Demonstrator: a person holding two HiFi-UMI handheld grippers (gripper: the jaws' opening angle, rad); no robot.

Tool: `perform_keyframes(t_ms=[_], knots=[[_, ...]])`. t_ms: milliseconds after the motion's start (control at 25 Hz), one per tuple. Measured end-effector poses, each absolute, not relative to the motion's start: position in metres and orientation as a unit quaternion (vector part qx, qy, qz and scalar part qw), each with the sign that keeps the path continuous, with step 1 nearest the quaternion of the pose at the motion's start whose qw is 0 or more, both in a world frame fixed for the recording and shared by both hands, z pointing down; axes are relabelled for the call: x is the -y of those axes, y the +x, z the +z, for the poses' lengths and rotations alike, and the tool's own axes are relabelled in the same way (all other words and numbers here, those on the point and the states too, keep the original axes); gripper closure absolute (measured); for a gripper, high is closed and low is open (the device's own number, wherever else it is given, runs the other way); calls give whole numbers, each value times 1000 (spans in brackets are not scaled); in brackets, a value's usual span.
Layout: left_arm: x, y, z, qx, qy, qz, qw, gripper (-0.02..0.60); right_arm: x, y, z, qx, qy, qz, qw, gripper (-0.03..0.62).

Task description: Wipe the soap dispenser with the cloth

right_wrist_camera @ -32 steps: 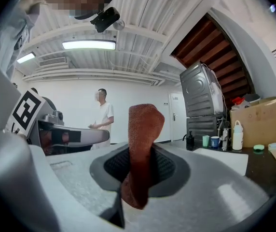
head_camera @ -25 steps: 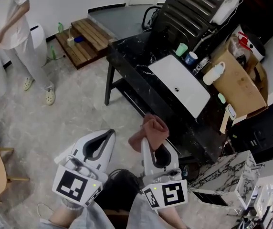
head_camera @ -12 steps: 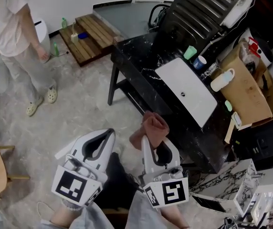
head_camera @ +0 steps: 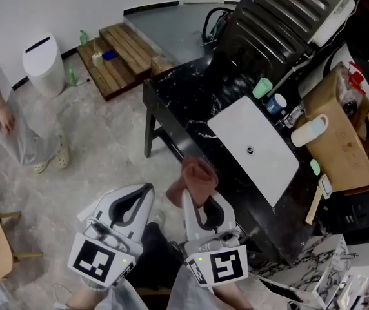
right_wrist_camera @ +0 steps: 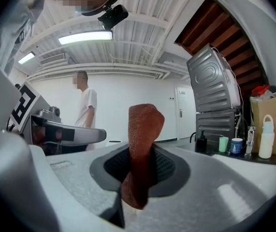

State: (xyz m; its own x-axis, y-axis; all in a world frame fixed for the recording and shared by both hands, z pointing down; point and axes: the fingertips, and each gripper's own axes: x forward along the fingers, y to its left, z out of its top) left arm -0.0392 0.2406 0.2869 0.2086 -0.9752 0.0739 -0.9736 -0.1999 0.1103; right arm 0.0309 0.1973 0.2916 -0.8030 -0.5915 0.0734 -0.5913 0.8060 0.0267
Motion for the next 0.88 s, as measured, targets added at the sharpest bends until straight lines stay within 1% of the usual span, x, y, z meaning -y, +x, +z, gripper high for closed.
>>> perform_keyframes(t_ms=[200,360,560,880], knots=[[-176,-50,283,623,777,-20,86,578,-135,25,286,947,318,-1,35,514],[-129,-52,287,616,782,-23,94,578,-88,33,285,941,337,2,30,514],[-86,-39,286,598,796,-19,89,578,-49,52,287,930,367,8,28,514],[-45,-12,272,570,818,-14,74,578,-20,83,278,914,405,6,23,514]])
